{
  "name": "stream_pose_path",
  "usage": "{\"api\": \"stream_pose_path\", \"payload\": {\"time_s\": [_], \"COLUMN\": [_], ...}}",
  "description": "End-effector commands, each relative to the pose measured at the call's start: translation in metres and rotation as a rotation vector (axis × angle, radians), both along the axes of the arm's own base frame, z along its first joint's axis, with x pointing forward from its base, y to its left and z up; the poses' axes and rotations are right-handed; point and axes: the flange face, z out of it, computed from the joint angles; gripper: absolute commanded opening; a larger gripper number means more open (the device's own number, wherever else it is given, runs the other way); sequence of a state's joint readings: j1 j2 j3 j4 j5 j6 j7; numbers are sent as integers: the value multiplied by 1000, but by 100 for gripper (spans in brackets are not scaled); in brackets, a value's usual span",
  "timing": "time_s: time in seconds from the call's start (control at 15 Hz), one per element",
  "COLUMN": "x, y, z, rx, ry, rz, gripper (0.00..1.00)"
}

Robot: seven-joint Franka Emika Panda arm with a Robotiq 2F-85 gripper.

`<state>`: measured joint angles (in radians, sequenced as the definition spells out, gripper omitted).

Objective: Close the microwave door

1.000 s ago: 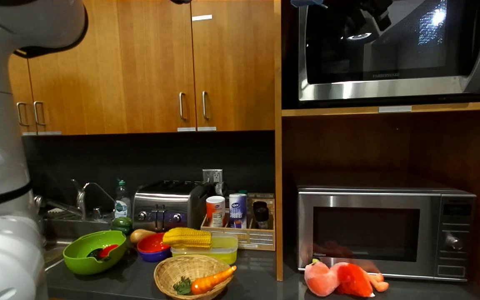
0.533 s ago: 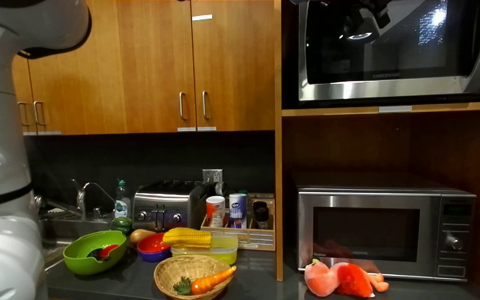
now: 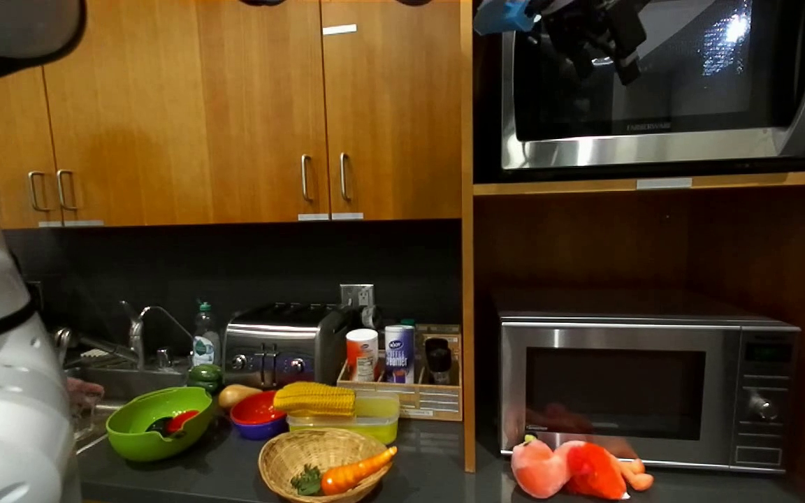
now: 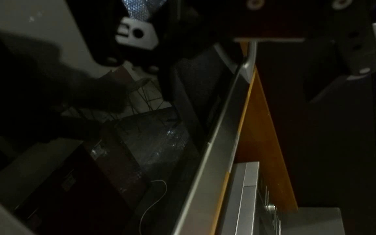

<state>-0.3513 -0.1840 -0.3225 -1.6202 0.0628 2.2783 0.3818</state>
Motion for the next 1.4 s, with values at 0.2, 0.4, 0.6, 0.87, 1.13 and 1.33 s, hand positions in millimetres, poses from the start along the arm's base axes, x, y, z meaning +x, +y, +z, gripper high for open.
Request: {"api": "stream_pose_path", "payload": {"time_s": [0.2,0.4,0.6,0.87,1.13,1.33], "x": [-76,-106,-121,-124,-117,-114], "y": [33,52,71,105,138,162], "z": [-45,-59,-83,-123,-154,-170], "rx": [4,-1,35,82,114,118], "ry": [41,99,196,342,480,570], "rz": [117,201,309,482,654,749], "gripper": [100,100,100,100,100,100]}}
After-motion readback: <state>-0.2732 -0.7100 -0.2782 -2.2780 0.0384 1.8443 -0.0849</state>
